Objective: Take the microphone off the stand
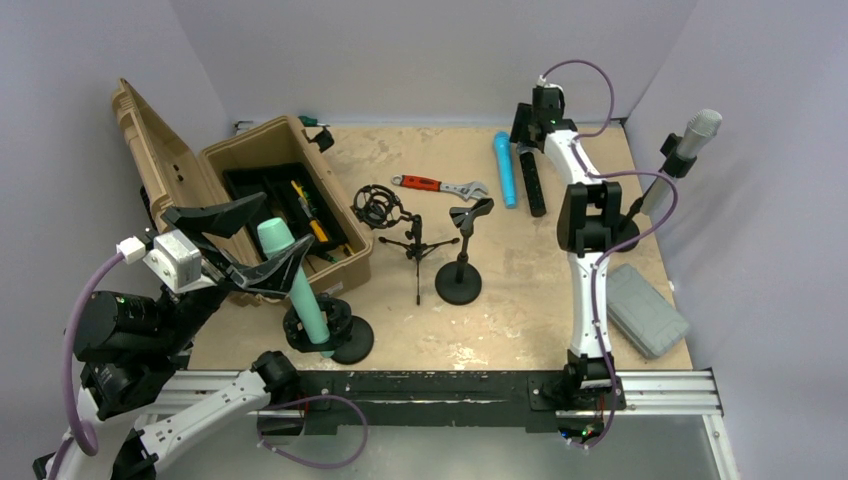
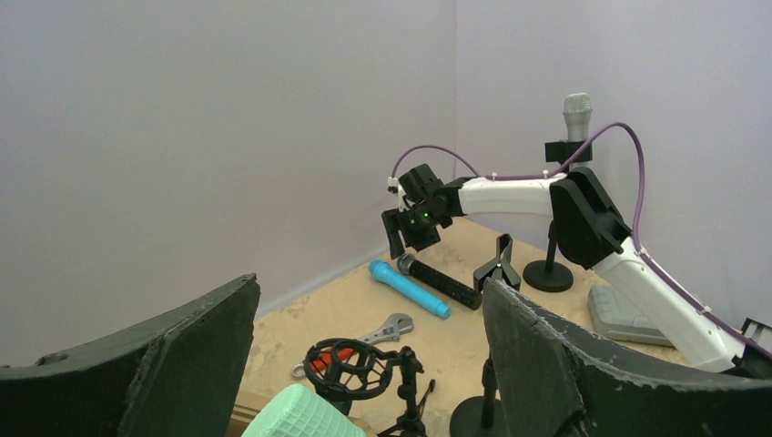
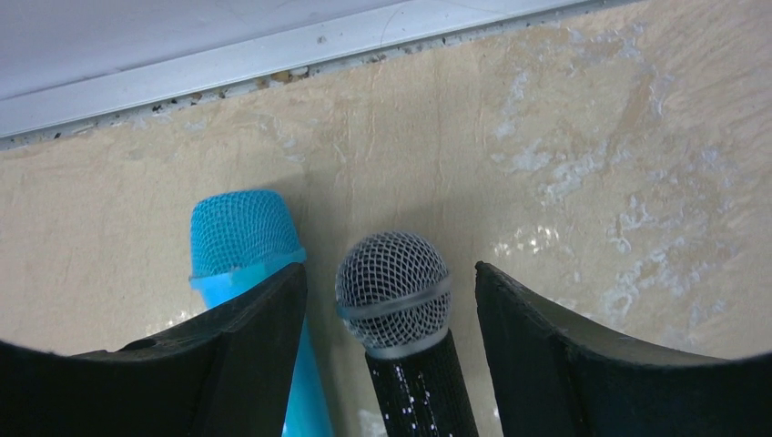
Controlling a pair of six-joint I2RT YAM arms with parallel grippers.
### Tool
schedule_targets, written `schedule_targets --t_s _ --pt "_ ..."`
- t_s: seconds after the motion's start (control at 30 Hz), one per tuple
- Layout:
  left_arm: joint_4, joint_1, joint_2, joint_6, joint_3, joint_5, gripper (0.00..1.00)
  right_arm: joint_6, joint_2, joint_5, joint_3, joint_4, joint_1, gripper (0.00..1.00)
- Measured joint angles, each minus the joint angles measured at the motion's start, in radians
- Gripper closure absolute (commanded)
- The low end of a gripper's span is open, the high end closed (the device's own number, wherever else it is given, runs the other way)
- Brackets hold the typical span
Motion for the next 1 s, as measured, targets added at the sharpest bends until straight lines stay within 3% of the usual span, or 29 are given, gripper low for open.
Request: schedule_targets --t_s 0.17,0.27,0.4,0.63,0.8,1.0 --pt "0.003 0.000 0.000 0.000 -0.002 0.000 0.11 0.045 -0.130 -0.001 -0.090 -0.069 0.001 0.35" --pt "0.007 0.000 0.000 0.000 -0.002 0.002 0.10 0.070 -0.342 -0.016 -0.282 -0.066 0.006 0.35" --pt "0.007 0.000 0.002 0.000 -0.002 0.020 0.10 0.108 -0.742 -0.097 -0.615 0.003 0.023 0.35" --pt "0.006 0.000 0.006 0.001 -0.002 0.050 0.09 0.155 -1.328 -0.377 -1.082 0.152 0.037 0.24" --pt "0.002 0.000 0.006 0.005 -0.002 0.066 0.09 0.190 -1.563 -0.596 -1.278 0.214 0.037 0.18" --pt "-0.009 0.000 0.006 0.009 -0.002 0.065 0.09 0.224 -1.715 -0.827 -1.346 0.285 0.040 0.18"
